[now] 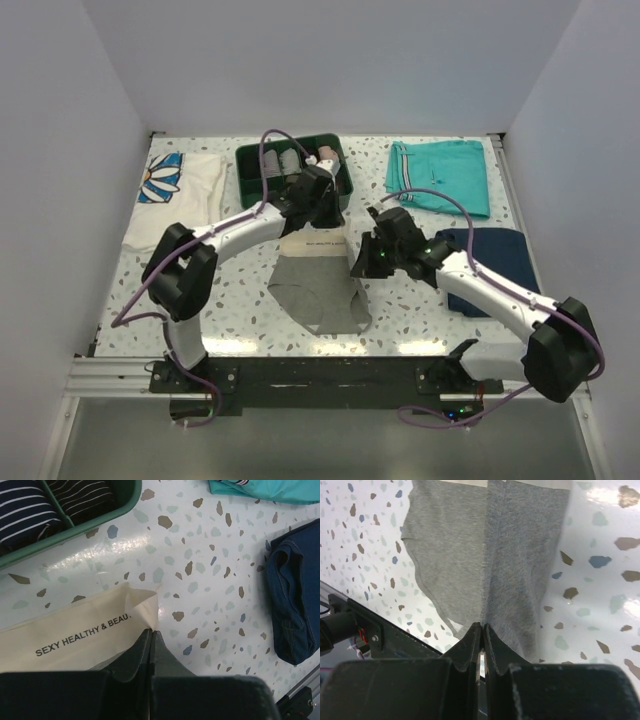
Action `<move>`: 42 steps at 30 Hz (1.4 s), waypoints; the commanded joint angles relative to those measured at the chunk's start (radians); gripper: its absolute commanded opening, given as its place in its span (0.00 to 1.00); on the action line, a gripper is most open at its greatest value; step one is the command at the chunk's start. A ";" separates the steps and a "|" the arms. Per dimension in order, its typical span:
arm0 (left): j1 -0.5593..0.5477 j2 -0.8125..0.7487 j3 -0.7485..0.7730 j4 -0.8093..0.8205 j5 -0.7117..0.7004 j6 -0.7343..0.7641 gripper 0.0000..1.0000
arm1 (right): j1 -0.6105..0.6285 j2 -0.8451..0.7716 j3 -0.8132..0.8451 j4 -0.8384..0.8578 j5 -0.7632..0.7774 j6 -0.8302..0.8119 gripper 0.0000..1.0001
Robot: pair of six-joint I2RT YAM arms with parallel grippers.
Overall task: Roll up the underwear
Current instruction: Fold the underwear at the center of the board.
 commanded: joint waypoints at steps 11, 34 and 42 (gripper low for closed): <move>0.129 -0.145 -0.214 0.126 0.046 0.108 0.00 | 0.199 0.267 0.209 0.091 0.034 0.099 0.04; 0.283 -0.136 -0.319 0.138 0.114 0.191 0.00 | 0.254 0.561 0.389 0.198 -0.058 0.136 0.02; 0.300 -0.161 -0.338 0.139 0.089 0.183 0.00 | 0.261 0.597 0.421 0.217 -0.068 0.142 0.02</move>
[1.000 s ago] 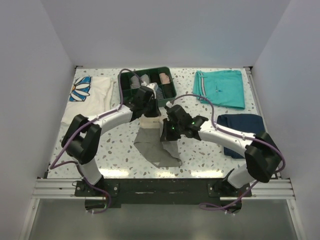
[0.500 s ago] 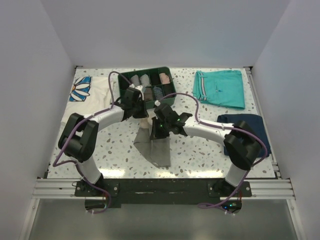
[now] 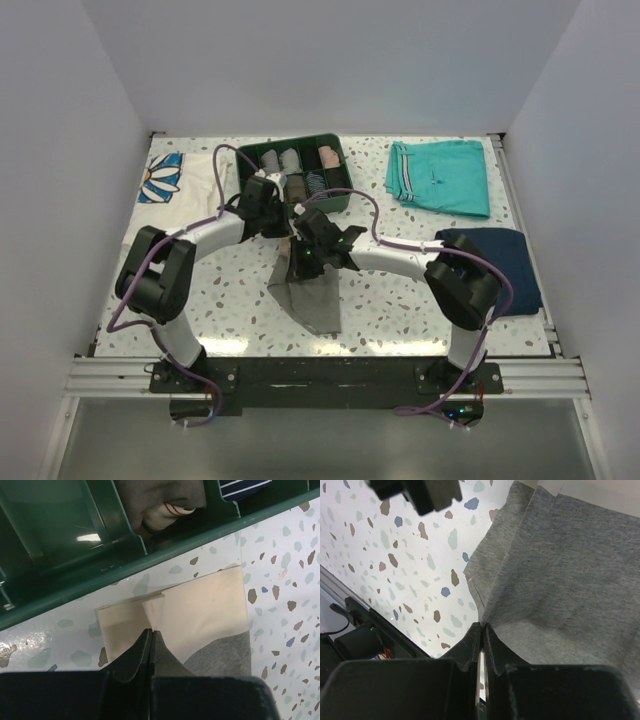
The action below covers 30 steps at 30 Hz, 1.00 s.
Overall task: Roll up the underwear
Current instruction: Fold the underwear at the center of the board.
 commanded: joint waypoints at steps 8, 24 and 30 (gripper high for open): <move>0.031 -0.027 -0.016 0.027 -0.064 -0.005 0.00 | 0.011 0.031 0.047 0.069 -0.055 0.021 0.02; 0.047 0.022 -0.013 0.024 -0.118 -0.004 0.00 | 0.011 0.100 0.060 0.149 -0.078 0.036 0.03; 0.051 0.025 -0.012 0.016 -0.124 -0.007 0.00 | 0.013 0.111 0.073 0.187 -0.083 0.049 0.06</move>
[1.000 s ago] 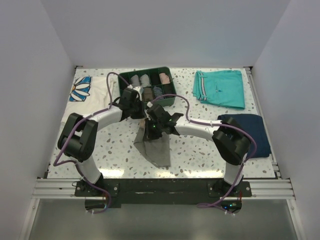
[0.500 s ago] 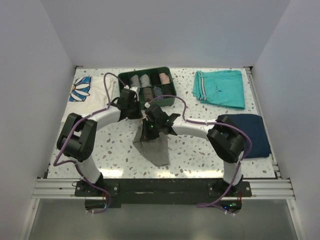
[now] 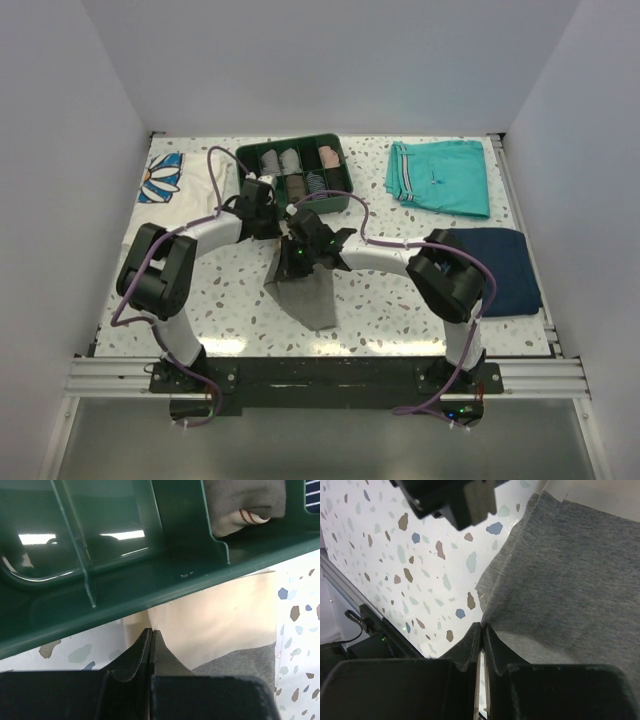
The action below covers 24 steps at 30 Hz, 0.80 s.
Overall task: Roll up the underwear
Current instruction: Fold the underwear at the center of the board.
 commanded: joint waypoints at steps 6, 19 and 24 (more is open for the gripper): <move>0.023 -0.005 0.002 0.022 -0.034 -0.017 0.00 | 0.008 0.055 0.058 0.077 -0.060 0.048 0.15; 0.035 -0.103 -0.015 0.019 -0.089 -0.026 0.31 | -0.018 -0.152 -0.076 0.066 0.008 -0.038 0.49; 0.035 -0.133 -0.009 -0.011 -0.097 -0.024 0.34 | -0.039 -0.361 -0.134 -0.168 0.300 -0.083 0.49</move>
